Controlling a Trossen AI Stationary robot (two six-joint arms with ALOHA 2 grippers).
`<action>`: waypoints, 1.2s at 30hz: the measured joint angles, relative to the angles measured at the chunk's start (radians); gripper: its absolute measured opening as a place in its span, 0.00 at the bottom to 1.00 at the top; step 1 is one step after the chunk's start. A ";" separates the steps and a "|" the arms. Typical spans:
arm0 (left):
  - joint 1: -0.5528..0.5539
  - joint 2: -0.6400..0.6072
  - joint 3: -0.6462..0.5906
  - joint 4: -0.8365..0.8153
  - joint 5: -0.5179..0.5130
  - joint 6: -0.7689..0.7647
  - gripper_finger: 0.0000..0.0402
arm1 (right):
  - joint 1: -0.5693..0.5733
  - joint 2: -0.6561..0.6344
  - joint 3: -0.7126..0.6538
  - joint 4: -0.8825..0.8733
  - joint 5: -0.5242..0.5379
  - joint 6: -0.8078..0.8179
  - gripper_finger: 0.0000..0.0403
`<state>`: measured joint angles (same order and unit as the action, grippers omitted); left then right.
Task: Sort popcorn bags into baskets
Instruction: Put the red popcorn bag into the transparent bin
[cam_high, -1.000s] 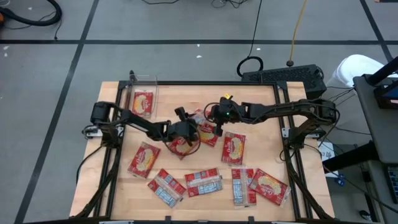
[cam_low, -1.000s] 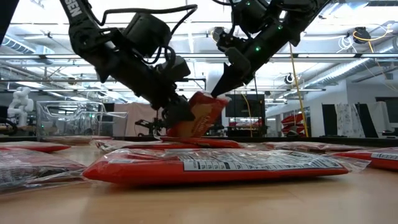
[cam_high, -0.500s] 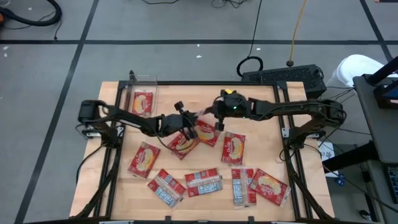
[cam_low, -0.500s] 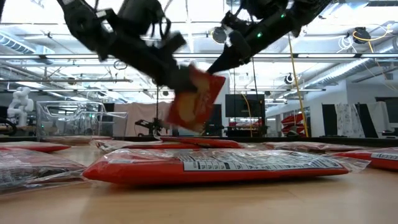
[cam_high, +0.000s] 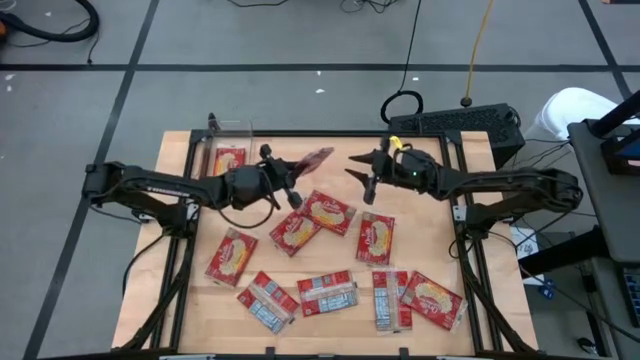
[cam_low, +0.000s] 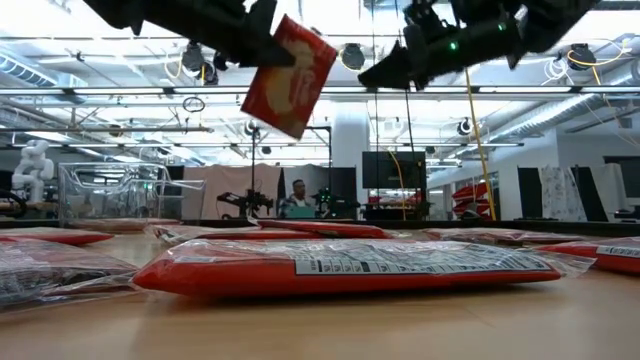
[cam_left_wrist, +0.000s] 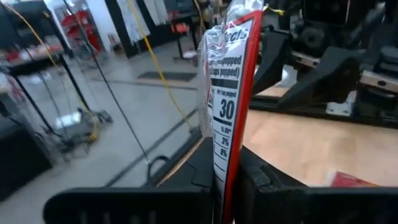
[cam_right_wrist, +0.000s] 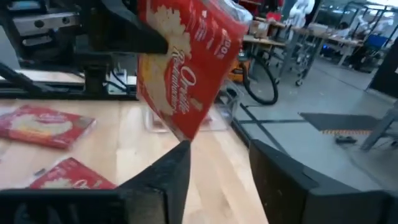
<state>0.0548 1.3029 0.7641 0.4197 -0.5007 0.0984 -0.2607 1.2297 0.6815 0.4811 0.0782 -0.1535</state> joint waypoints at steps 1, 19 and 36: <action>0.002 -0.003 -0.003 -0.007 0.008 -0.019 0.08 | 0.000 0.002 -0.024 0.025 -0.001 0.017 0.41; 0.001 0.017 -0.001 0.119 0.311 -0.141 0.08 | 0.043 0.219 -0.112 0.499 -0.239 0.244 0.44; 0.111 -0.252 -0.001 -0.292 0.309 -0.297 0.06 | 0.048 0.245 -0.112 0.336 -0.237 0.114 0.44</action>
<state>0.1663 1.0508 0.7626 0.1276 -0.1913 -0.1989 -0.2131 1.4746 0.5697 0.8168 -0.1585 -0.0393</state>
